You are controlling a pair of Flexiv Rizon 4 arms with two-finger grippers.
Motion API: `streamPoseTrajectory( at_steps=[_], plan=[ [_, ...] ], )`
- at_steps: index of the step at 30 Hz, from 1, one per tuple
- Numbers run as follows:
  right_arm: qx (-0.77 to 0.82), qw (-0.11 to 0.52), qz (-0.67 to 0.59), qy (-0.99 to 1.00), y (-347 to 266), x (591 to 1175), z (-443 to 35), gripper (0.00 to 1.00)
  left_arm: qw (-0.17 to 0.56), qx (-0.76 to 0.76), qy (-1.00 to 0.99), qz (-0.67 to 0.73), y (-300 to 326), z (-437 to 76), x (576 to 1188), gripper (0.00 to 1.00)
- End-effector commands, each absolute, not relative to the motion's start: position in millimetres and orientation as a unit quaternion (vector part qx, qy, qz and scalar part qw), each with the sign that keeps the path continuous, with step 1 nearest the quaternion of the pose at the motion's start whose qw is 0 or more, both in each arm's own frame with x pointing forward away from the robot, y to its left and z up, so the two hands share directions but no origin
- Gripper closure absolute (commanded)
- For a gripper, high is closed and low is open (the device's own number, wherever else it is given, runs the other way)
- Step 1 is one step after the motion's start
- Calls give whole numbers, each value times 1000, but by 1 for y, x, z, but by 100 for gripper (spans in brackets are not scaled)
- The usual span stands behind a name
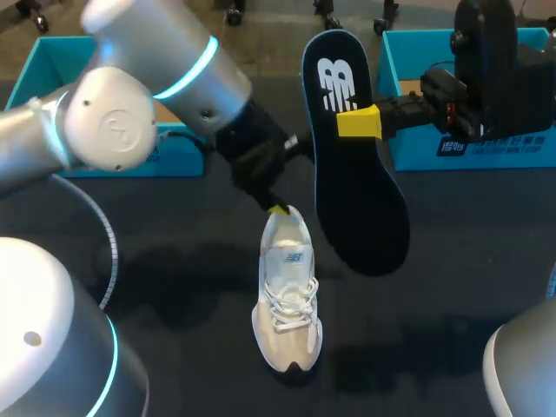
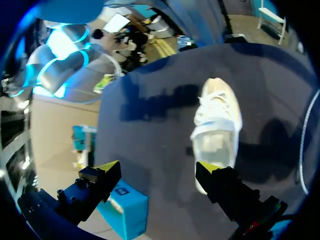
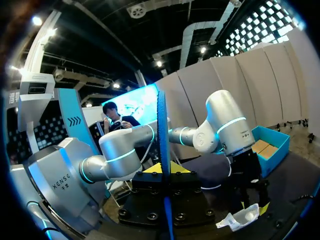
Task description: Take the shoe out of the shoebox, open the shoe tongue, remove and reinsert the insole, then place the shoe into the shoebox
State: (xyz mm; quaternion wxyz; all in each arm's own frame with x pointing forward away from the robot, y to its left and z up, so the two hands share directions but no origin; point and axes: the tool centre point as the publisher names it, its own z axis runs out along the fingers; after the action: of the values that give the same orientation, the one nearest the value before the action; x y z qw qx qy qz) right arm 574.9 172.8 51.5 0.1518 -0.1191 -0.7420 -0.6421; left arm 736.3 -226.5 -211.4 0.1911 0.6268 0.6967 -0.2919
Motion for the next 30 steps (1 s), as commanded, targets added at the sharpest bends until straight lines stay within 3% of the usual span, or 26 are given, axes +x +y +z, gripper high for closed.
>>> streamPoseTrajectory(
  at_steps=[1,8,22,30],
  plan=[
    [-118,153,-641,-743,177,578,52,100,275,567,681,-374,-220,-211,734,0],
    [-118,153,-641,-743,177,578,52,100,275,567,681,-374,-220,-211,734,0],
    [-118,153,-641,-743,177,578,52,100,487,477,541,-492,-211,-157,759,0],
    [-118,153,-641,-743,177,578,52,100,495,478,532,-493,-212,-153,761,0]
  ],
)
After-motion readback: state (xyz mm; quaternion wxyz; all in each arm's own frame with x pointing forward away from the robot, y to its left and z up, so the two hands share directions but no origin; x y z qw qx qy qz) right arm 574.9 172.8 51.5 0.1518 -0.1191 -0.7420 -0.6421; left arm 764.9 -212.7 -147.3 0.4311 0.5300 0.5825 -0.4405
